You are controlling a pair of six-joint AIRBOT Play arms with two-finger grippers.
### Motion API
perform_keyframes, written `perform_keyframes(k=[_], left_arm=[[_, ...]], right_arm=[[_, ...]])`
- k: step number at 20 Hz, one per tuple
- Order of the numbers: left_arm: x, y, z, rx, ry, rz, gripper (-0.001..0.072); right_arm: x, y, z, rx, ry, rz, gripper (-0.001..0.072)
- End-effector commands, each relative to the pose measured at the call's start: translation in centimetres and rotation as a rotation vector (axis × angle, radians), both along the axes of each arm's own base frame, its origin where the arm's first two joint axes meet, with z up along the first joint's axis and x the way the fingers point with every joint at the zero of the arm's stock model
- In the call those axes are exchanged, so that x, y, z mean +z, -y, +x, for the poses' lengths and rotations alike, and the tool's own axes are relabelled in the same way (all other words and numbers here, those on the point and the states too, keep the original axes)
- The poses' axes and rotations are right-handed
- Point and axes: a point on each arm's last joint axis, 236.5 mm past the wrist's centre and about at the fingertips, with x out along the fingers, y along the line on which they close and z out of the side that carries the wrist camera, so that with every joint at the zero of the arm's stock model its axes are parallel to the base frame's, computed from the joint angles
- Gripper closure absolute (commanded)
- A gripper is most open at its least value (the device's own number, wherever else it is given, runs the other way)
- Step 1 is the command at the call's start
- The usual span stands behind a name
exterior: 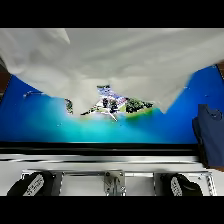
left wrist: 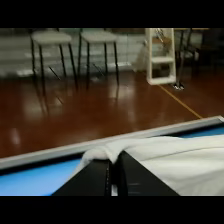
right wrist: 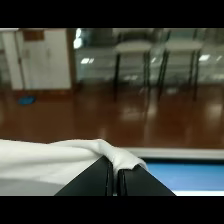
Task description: Fold the shirts.
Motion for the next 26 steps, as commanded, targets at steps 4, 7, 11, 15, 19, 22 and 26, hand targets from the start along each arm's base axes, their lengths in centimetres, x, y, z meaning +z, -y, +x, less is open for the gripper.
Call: perform_keyframes(k=[4,7,11,15,19,22,26], left_arm=[[0.4,-2.8,-12.7,0.363,0.009,0.093,0.0668],[-1.5,-3.6,-13.8,0.411,-0.06,0.115,0.0668],[-5.0,-4.1,-11.9,0.391,-0.2,0.117,0.0668],[-14.4,-5.5,-5.9,0.315,-0.496,0.121,0.0668],[-28.1,-6.3,0.0,0.207,-0.812,0.104,0.0669],[-37.0,-7.0,5.5,0.174,-0.964,0.01,0.0668],[-44.9,-6.5,14.6,0.139,-1.038,-0.175,0.0668]], right_arm=[[1.4,0.0,-12.9,-0.2,0.022,-0.067,0.0648],[-1.3,1.5,-12.9,-0.258,-0.096,-0.08,0.0648],[-4.8,2.5,-11.8,-0.272,-0.258,-0.075,0.0648],[-15.4,3.8,-7.7,-0.212,-0.758,-0.001,0.0648],[-27.2,5.1,-1.0,-0.136,-1.112,0.119,0.0649],[-36.0,4.9,5.9,-0.072,-1.181,0.242,0.0649],[-43.6,1.6,18.1,-0.018,-1.064,0.281,0.0649]])
